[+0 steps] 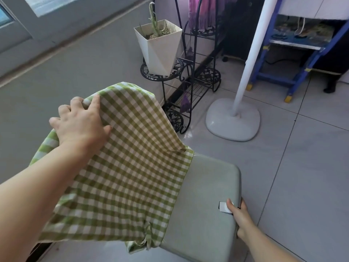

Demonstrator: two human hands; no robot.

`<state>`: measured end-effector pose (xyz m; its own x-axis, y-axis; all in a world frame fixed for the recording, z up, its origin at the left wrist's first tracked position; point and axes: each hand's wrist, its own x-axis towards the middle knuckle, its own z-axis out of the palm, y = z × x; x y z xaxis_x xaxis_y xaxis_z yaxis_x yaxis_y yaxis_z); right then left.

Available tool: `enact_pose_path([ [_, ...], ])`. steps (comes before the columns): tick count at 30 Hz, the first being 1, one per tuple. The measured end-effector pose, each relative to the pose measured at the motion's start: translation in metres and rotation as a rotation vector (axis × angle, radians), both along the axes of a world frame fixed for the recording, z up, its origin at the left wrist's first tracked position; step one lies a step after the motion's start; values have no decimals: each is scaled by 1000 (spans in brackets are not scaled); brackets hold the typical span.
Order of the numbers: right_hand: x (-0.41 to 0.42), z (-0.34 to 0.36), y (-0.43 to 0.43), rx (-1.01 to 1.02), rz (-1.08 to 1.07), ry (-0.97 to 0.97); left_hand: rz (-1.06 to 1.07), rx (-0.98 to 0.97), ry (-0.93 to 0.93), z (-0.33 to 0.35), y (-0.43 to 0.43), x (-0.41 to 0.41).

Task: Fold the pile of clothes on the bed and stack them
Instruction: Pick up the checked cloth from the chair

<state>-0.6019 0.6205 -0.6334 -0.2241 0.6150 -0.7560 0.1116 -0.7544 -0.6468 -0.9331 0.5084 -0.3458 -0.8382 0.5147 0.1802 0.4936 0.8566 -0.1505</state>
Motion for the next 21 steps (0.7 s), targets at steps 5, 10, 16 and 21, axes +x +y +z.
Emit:
enact_pose_path([
  [5, 35, 32, 10, 9, -46, -19, -25, -15, -52, 27, 22, 23],
  [10, 83, 84, 26, 37, -114, -45, -99, -9, -107, 73, 57, 57],
  [16, 151, 158, 47, 76, -220, -87, -221, 13, -136, 135, 110, 109],
  [21, 217, 209, 65, 80, -315, -117, -331, 5, -154, 177, 163, 165],
])
